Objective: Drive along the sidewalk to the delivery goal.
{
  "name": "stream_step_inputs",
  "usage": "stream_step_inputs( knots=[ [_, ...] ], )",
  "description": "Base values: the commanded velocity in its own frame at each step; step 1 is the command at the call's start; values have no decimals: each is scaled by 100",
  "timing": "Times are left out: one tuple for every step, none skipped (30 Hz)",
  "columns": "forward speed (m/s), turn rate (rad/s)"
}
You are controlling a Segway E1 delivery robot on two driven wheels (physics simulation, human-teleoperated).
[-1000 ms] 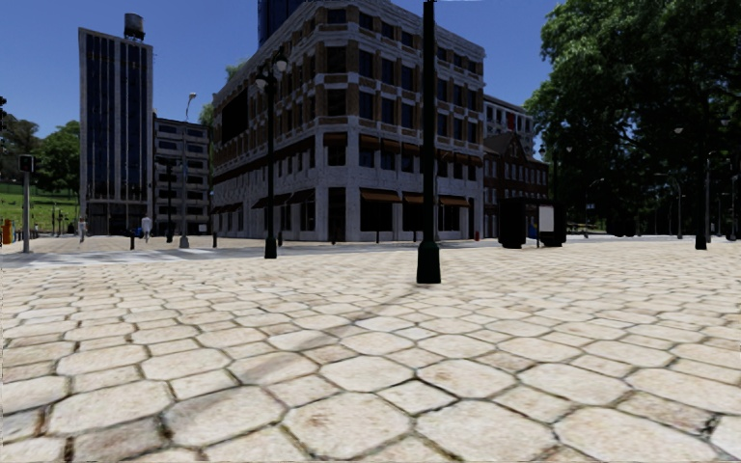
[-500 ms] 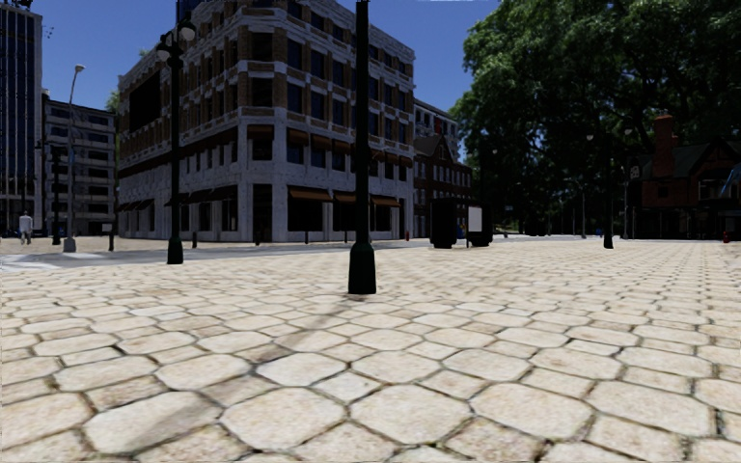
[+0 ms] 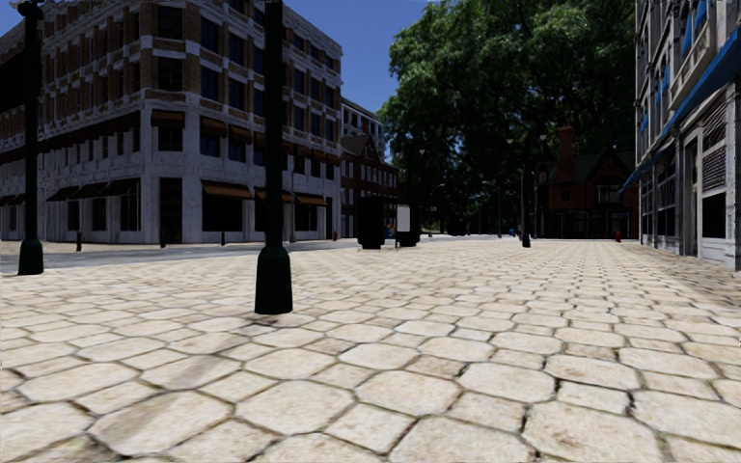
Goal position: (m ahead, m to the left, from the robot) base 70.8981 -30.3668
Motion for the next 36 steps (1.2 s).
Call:
stream_step_inputs(
  knots=[
    [200,-50],
    [200,-50],
    [200,-50],
    [200,-50],
    [200,-50],
    [200,-50],
    [200,-50],
    [200,-50],
    [200,-50],
    [200,-50],
    [200,-50],
    [200,-50],
    [200,-50],
    [200,-50],
    [200,-50],
    [200,-50],
    [200,-50],
    [200,-50],
    [200,-50],
    [200,-50],
    [200,-50],
    [200,-50],
    [200,-50],
    [200,-50],
    [200,-50],
    [200,-50],
    [200,-50],
    [200,-46],
    [200,-46],
    [200,0],
    [200,0],
    [200,0],
    [200,0],
    [200,0],
    [200,0],
    [200,0]
  ],
)
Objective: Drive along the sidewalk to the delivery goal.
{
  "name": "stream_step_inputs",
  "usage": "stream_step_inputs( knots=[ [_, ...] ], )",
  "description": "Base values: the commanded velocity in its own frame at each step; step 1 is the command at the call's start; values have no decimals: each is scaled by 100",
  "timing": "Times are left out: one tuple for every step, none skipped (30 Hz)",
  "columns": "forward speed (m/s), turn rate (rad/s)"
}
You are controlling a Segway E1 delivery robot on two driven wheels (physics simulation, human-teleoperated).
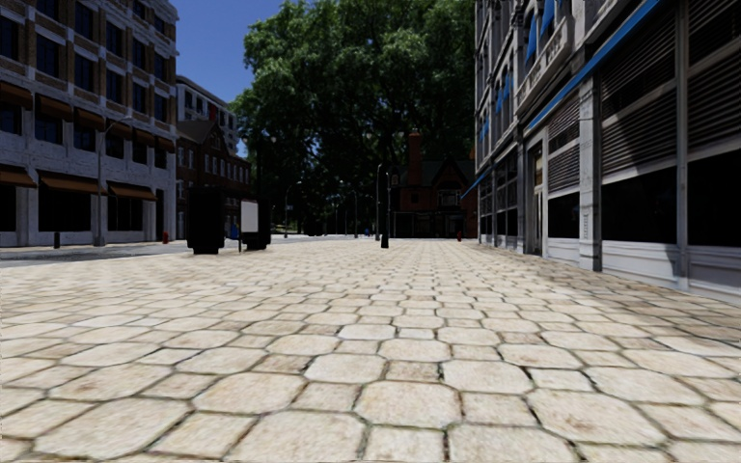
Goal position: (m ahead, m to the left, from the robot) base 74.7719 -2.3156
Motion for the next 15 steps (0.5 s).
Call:
stream_step_inputs(
  knots=[
    [200,0],
    [200,0],
    [200,0],
    [200,0],
    [200,0],
    [200,0],
    [200,0],
    [200,0],
    [200,0],
    [200,0],
    [200,0],
    [200,0],
    [200,0],
    [200,0],
    [200,0]
  ],
)
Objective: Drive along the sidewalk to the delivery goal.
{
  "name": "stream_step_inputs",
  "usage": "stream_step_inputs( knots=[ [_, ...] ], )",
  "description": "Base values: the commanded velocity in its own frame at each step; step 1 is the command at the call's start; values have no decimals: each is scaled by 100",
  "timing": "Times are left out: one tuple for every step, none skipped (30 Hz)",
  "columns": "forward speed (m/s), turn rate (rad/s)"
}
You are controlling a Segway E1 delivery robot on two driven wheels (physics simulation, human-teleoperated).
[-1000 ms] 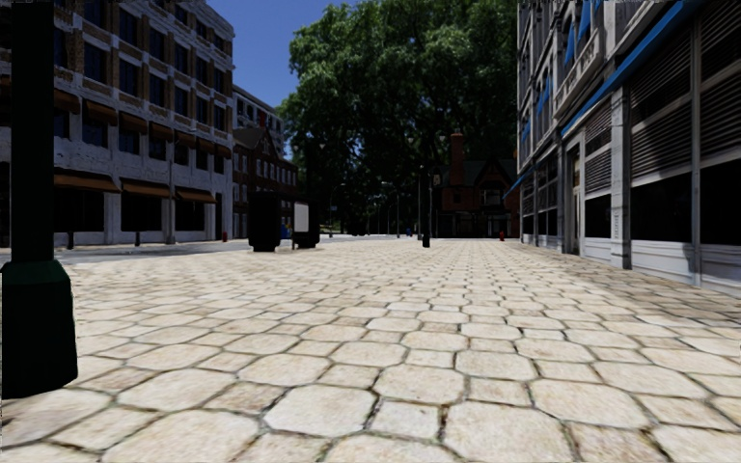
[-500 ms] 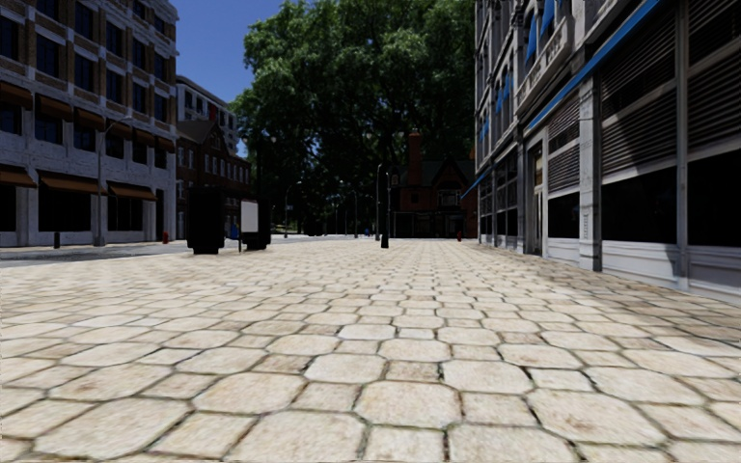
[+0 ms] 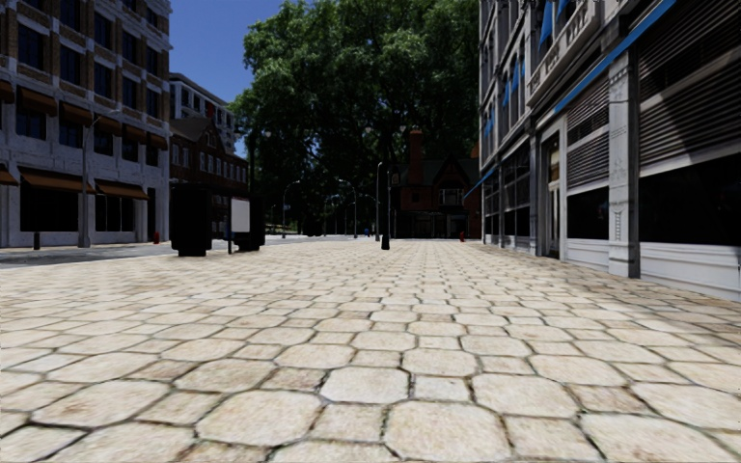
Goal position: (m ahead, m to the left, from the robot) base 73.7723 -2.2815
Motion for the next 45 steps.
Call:
stream_step_inputs(
  knots=[
    [200,0],
    [200,0],
    [200,0],
    [200,0],
    [200,0],
    [200,0],
    [200,0],
    [200,0],
    [200,0],
    [200,0],
    [200,0],
    [200,0],
    [200,0],
    [200,0],
    [200,0],
    [200,0],
    [200,0],
    [200,0],
    [200,0],
    [200,0],
    [200,0],
    [200,0],
    [200,0],
    [200,0],
    [200,0],
    [200,0],
    [200,0],
    [200,0],
    [200,0],
    [200,0],
    [200,0],
    [200,0],
    [200,0],
    [200,0],
    [200,0],
    [200,0],
    [200,0],
    [200,0],
    [200,0],
    [200,0],
    [200,0],
    [200,0],
    [200,0],
    [200,0],
    [200,6]
  ],
)
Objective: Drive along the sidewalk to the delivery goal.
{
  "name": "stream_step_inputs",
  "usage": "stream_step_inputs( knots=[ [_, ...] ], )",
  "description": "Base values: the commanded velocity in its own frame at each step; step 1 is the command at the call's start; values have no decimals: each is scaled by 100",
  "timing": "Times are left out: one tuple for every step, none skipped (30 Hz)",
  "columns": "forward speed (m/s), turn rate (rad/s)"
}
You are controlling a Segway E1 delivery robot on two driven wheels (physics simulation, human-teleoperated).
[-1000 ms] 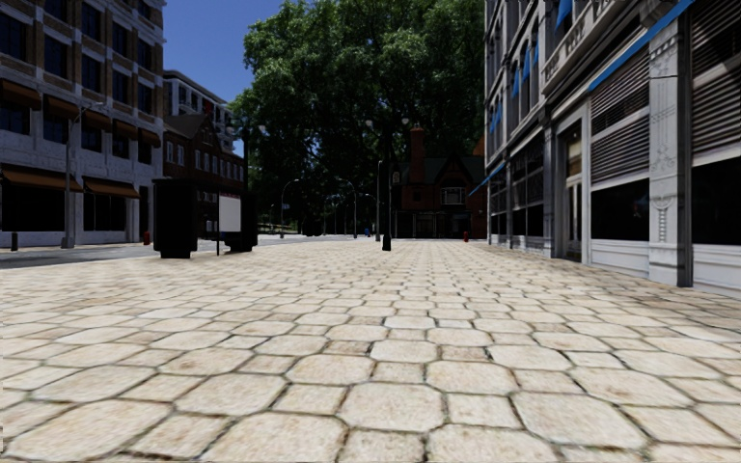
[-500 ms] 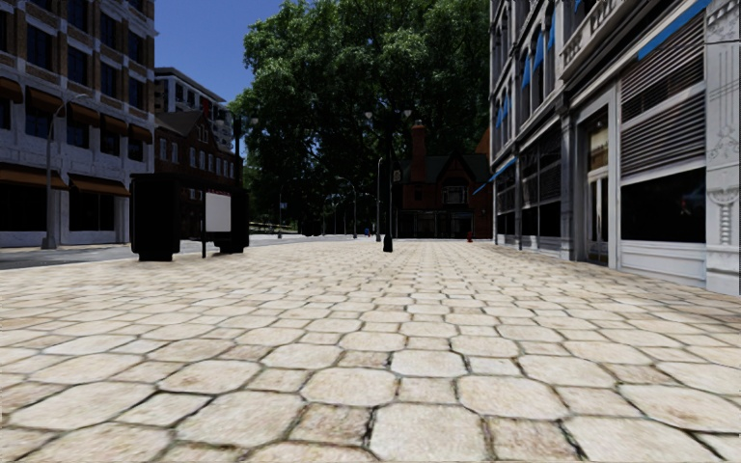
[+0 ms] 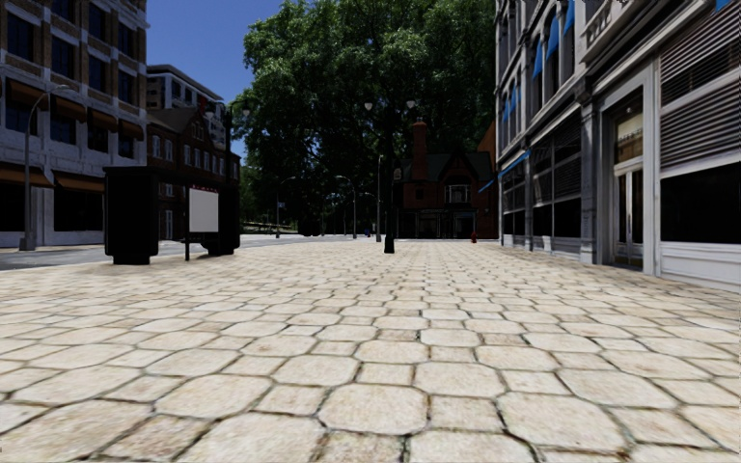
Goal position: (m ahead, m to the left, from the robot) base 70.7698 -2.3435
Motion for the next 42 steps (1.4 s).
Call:
stream_step_inputs(
  knots=[
    [200,10],
    [200,11],
    [200,11],
    [200,11],
    [200,11],
    [200,11],
    [200,11],
    [200,11],
    [200,11],
    [200,11],
    [200,11],
    [200,11],
    [200,11],
    [200,11],
    [200,11],
    [200,11],
    [200,11],
    [200,15],
    [200,18],
    [200,19],
    [200,19],
    [200,19],
    [200,19],
    [200,19],
    [200,19],
    [200,19],
    [200,19],
    [200,19],
    [200,19],
    [200,19],
    [200,19],
    [200,19],
    [200,19],
    [200,19],
    [200,19],
    [200,19],
    [200,19],
    [200,19],
    [200,19],
    [200,19],
    [200,19],
    [200,19]
  ],
)
